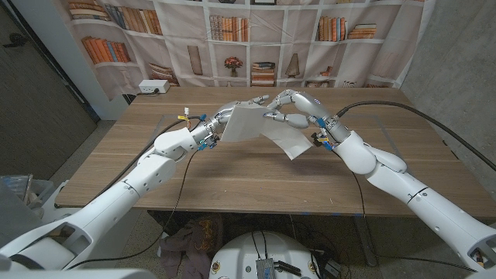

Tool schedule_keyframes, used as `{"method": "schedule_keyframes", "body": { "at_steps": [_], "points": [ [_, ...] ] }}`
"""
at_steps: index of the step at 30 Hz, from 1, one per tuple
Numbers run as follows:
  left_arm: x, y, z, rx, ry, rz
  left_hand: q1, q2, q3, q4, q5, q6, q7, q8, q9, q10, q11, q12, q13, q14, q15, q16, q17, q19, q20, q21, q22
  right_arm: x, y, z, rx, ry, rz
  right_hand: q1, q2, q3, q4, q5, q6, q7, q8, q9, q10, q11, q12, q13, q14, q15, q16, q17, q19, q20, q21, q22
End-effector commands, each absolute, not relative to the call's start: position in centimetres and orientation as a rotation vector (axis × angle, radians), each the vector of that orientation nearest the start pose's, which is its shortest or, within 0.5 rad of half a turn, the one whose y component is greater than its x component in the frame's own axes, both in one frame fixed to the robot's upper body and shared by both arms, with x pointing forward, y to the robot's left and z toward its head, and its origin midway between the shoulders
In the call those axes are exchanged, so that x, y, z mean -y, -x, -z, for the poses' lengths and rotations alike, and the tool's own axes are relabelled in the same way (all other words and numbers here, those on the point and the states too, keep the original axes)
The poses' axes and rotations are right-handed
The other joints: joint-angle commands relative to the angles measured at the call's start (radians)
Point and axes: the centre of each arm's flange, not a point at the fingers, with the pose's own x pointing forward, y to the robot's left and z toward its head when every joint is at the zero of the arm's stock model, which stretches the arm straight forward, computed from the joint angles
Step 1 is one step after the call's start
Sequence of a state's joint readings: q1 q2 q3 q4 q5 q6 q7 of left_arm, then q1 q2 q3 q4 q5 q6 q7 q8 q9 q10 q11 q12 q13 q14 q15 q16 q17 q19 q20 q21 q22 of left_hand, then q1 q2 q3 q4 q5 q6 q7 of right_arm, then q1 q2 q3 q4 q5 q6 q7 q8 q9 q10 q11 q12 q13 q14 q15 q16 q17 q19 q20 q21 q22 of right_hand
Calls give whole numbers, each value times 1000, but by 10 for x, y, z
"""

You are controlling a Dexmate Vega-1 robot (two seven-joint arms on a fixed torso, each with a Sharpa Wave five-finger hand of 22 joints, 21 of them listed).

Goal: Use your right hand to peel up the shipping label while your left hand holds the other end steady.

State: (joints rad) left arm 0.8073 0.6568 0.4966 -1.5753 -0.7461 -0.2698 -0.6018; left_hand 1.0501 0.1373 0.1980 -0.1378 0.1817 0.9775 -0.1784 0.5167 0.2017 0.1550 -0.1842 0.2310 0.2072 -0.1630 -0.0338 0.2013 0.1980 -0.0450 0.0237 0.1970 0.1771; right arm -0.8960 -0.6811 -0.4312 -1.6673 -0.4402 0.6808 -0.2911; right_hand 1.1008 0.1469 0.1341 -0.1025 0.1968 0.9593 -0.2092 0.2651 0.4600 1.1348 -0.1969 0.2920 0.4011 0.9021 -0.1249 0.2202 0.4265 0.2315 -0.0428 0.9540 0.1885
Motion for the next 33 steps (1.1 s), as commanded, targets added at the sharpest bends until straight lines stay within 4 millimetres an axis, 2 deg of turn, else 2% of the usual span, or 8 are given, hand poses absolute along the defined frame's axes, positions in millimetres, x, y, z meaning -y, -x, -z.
{"method": "schedule_keyframes", "body": {
  "at_steps": [1,21,33],
  "points": [
    [-185,-564,-16,696,-209,946,4,4,8,4,6,65,55,12,54,8,-5,5,3,-11,-29,5,5,-3,1,5,2,175,-509,-23,1363,965,-270,3,11,5,-4,3,10,0,-4,1,10,1,0,4,-3,-119,2,2,4,-139,-1,4],
    [-183,-564,-22,687,-225,964,0,5,13,11,8,56,56,35,74,7,-1,-1,5,-11,-25,6,6,-4,2,4,2,181,-511,-7,1327,898,-171,3,10,5,-5,3,11,1,-3,2,12,1,-2,0,1,-119,3,4,5,-139,-1,4],
    [-186,-561,-25,710,-218,917,-1,5,16,14,8,46,52,40,79,5,2,-4,6,-15,-25,5,7,-4,1,4,2,189,-511,0,1313,843,-74,5,10,5,-7,3,11,1,-4,1,15,1,-1,0,4,-120,3,5,4,-139,0,4]
  ]
}}
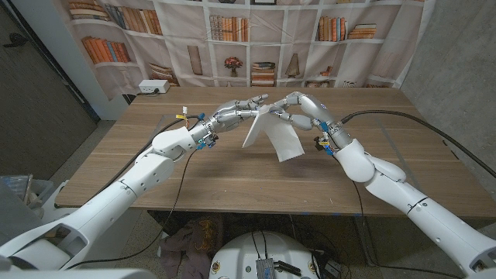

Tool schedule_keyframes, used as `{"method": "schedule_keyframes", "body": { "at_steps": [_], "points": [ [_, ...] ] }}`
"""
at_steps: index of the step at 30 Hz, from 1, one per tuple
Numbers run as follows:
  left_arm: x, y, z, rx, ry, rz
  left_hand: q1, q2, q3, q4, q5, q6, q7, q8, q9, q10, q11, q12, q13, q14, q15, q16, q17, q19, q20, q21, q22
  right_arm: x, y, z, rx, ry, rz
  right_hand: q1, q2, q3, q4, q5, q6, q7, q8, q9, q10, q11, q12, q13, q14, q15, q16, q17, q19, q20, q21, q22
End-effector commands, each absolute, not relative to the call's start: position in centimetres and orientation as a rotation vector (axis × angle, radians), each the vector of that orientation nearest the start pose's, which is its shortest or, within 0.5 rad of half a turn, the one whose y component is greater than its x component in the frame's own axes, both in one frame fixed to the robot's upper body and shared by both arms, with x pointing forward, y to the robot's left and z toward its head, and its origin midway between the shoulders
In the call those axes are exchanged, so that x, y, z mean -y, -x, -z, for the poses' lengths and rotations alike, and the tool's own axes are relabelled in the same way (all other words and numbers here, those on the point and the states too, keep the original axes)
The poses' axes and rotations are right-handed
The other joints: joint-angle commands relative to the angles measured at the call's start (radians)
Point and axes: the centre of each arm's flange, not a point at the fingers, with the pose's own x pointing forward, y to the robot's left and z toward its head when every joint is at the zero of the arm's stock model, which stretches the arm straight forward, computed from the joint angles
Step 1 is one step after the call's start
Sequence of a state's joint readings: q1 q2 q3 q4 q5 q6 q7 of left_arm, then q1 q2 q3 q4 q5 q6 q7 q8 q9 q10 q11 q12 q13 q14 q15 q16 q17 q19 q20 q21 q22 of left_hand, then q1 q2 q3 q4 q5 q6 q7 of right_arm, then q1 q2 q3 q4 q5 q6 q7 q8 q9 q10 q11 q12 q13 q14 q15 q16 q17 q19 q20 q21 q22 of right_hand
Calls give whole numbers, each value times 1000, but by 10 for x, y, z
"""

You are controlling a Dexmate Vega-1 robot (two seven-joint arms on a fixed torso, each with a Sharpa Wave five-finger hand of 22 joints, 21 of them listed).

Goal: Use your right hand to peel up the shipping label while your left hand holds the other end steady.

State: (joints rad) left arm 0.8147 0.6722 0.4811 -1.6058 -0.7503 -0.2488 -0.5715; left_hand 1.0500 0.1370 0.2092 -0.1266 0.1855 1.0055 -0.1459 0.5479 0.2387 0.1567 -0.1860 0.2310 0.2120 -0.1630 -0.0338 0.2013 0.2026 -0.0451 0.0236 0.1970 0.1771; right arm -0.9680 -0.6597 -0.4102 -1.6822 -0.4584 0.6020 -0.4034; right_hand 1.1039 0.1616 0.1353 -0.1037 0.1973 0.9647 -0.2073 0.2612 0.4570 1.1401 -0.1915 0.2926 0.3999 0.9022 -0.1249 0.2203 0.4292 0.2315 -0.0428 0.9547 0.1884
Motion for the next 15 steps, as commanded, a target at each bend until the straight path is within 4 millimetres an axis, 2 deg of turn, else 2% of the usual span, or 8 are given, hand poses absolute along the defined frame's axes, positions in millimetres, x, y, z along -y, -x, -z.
{"method": "schedule_keyframes", "body": {
  "at_steps": [1,15],
  "points": [
    [-187,-562,-25,714,-216,914,-1,6,5,3,4,19,23,9,40,5,-1,-3,2,-15,-26,5,2,-5,1,4,2,189,-511,1,1315,843,-71,3,-5,4,-6,2,6,-1,0,3,9,-5,-2,2,3,-120,3,2,4,-139,0,5],
    [-189,-563,-32,726,-220,894,-1,10,12,7,6,-2,28,14,47,-3,11,-8,3,-18,-17,4,3,-4,7,4,2,186,-510,13,1334,808,26,5,-6,3,-7,1,9,-1,0,2,12,-4,-2,-2,9,-120,4,4,3,-140,2,5]
  ]
}}
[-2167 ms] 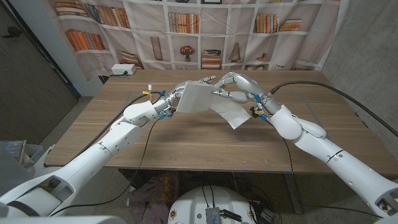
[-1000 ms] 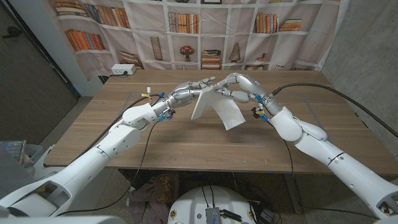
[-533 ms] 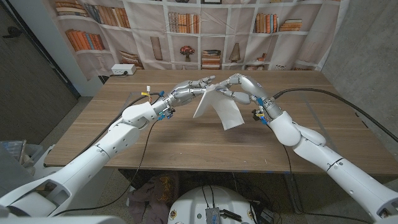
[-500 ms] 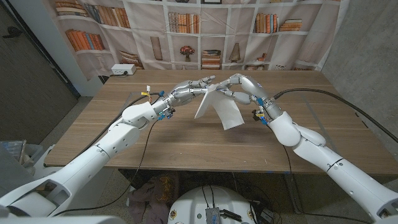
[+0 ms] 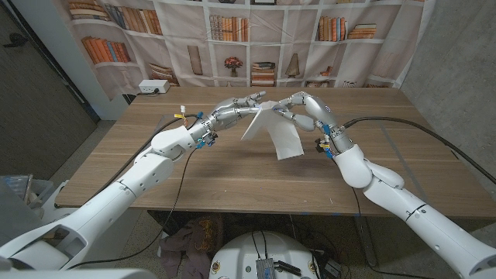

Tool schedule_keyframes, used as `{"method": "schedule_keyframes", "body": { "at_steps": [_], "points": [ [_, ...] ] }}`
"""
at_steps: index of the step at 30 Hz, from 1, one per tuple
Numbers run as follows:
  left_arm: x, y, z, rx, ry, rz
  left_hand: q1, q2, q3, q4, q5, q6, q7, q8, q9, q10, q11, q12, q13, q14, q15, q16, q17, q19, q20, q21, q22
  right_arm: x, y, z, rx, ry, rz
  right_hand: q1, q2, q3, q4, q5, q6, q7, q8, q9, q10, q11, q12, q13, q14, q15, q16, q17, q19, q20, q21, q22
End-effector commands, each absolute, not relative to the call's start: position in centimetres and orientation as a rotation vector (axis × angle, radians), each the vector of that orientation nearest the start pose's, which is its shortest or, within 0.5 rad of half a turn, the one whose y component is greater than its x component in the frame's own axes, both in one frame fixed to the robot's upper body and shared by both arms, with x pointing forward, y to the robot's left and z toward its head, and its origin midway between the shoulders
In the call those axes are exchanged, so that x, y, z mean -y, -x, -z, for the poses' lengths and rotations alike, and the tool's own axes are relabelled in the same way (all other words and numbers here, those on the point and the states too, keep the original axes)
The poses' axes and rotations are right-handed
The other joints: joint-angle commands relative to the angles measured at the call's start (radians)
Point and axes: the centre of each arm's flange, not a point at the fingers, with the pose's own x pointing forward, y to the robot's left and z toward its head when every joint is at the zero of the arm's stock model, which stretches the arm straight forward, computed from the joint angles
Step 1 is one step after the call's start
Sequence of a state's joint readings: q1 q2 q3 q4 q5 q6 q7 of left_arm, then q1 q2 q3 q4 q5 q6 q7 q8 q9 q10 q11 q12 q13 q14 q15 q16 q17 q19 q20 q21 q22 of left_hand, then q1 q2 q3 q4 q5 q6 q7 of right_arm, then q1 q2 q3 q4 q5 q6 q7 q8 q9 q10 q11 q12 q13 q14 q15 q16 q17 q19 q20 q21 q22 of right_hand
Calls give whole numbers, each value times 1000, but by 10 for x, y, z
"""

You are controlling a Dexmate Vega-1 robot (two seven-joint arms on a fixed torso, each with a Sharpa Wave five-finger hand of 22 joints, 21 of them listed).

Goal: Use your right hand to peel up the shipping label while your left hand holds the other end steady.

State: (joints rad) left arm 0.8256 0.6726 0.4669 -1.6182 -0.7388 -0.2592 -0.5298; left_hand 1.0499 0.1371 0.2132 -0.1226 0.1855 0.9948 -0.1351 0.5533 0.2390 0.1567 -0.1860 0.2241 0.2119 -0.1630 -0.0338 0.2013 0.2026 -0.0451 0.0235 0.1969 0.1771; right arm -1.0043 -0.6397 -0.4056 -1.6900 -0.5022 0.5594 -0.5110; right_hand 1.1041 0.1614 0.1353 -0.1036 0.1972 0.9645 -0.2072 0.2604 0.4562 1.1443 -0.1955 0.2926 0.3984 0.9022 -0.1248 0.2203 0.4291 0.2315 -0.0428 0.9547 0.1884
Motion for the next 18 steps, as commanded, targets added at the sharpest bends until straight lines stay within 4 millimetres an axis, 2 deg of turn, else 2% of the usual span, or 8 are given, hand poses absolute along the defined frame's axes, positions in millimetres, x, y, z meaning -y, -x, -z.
{"method": "schedule_keyframes", "body": {
  "at_steps": [1,4,6,18],
  "points": [
    [-189,-564,-33,727,-216,896,-1,10,9,3,6,2,19,8,47,-4,13,-1,3,-18,-16,4,3,-4,9,5,2,186,-510,14,1336,801,37,5,-6,3,-7,1,10,-1,0,2,9,0,-1,1,10,-120,5,4,2,-140,2,5],
    [-188,-564,-34,733,-216,892,-1,11,9,4,6,1,19,9,48,-4,13,-1,3,-18,-16,4,3,-4,8,4,2,186,-509,17,1356,802,85,5,-5,3,-7,1,12,-1,1,0,11,0,-1,-1,11,-120,4,3,2,-140,3,5],
    [-187,-564,-34,726,-212,895,-2,11,9,4,6,1,16,9,48,-3,13,-1,3,-19,-16,4,3,-4,9,4,3,186,-508,20,1395,864,118,5,-5,3,-7,1,13,-1,1,0,11,0,-1,0,13,-120,5,4,2,-140,4,5],
    [-187,-562,-43,740,-233,886,-6,13,11,8,7,3,18,15,49,-6,10,-2,4,-19,-16,4,3,-4,5,5,3,192,-513,29,1382,827,183,6,-4,3,-7,1,11,-1,0,-2,13,0,-2,-2,14,-120,4,4,-3,-140,7,6]
  ]
}}
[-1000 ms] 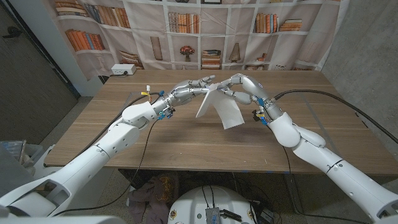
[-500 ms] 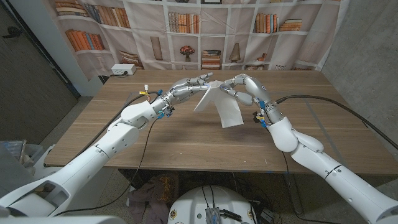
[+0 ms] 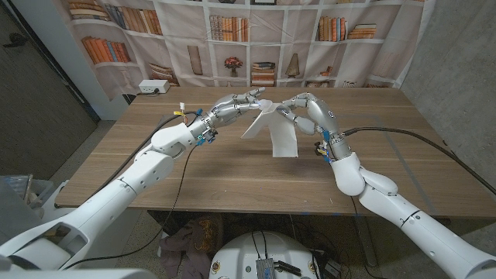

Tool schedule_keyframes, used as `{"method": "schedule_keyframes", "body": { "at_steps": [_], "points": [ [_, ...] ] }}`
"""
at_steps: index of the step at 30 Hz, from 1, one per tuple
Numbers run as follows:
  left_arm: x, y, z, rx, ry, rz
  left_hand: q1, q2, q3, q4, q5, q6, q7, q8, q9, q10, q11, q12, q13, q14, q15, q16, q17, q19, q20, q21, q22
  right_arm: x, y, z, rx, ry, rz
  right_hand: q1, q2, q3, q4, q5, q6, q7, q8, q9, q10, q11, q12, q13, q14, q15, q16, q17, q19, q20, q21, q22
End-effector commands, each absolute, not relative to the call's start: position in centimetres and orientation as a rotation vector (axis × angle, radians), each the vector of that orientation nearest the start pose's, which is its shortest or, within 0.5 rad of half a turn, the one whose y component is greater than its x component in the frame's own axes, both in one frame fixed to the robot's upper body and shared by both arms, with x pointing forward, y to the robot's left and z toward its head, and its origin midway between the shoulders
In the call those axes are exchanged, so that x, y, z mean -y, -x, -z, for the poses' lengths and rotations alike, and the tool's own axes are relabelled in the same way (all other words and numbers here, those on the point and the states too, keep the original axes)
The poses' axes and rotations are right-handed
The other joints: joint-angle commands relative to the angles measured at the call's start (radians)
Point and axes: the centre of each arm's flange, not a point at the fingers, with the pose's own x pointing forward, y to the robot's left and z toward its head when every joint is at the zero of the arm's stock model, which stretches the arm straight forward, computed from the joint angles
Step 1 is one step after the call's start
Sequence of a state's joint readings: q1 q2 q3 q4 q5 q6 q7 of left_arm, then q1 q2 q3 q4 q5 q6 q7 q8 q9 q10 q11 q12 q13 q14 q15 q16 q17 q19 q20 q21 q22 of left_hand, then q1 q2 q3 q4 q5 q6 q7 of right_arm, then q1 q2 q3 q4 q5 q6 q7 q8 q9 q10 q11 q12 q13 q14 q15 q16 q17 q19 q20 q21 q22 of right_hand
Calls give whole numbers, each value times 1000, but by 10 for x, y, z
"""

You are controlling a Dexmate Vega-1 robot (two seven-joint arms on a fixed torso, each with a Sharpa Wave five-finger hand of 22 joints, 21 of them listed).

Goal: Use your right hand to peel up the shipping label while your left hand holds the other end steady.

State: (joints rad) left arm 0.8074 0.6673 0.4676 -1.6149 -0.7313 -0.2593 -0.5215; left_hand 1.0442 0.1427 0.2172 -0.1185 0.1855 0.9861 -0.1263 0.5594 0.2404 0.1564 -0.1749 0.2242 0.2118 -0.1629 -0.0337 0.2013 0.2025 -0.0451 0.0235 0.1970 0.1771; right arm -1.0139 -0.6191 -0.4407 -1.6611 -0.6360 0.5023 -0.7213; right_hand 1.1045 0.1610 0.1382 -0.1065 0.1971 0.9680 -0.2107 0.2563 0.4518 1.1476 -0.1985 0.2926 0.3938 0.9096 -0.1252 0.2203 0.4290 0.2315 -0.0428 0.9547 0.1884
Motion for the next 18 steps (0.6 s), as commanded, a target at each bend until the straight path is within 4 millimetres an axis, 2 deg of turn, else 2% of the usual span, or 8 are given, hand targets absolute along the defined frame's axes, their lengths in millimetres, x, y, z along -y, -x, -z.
{"method": "schedule_keyframes", "body": {
  "at_steps": [1,14,18],
  "points": [
    [-187,-563,-43,736,-230,887,0,8,7,4,7,12,12,9,47,-6,-1,-2,4,-19,-16,4,3,-4,6,5,3,193,-514,29,1378,820,184,5,-3,0,-4,1,7,3,3,1,9,3,-3,1,6,-119,4,4,-4,-140,7,6],
    [-205,-567,-54,756,-214,878,-1,7,9,6,7,9,9,11,45,-5,0,-2,4,-19,-16,4,3,-4,4,5,3,196,-517,32,1337,830,247,5,-4,0,-3,1,5,3,3,1,9,3,-3,1,6,-119,4,5,-7,-140,15,6],
    [-212,-561,-56,761,-222,869,-2,7,10,6,7,8,7,11,44,-6,1,-3,4,-20,-16,4,3,-4,4,5,3,193,-519,36,1319,828,245,5,-4,0,-3,1,6,3,4,1,9,3,-3,1,6,-119,3,5,-9,-140,17,6]
  ]
}}
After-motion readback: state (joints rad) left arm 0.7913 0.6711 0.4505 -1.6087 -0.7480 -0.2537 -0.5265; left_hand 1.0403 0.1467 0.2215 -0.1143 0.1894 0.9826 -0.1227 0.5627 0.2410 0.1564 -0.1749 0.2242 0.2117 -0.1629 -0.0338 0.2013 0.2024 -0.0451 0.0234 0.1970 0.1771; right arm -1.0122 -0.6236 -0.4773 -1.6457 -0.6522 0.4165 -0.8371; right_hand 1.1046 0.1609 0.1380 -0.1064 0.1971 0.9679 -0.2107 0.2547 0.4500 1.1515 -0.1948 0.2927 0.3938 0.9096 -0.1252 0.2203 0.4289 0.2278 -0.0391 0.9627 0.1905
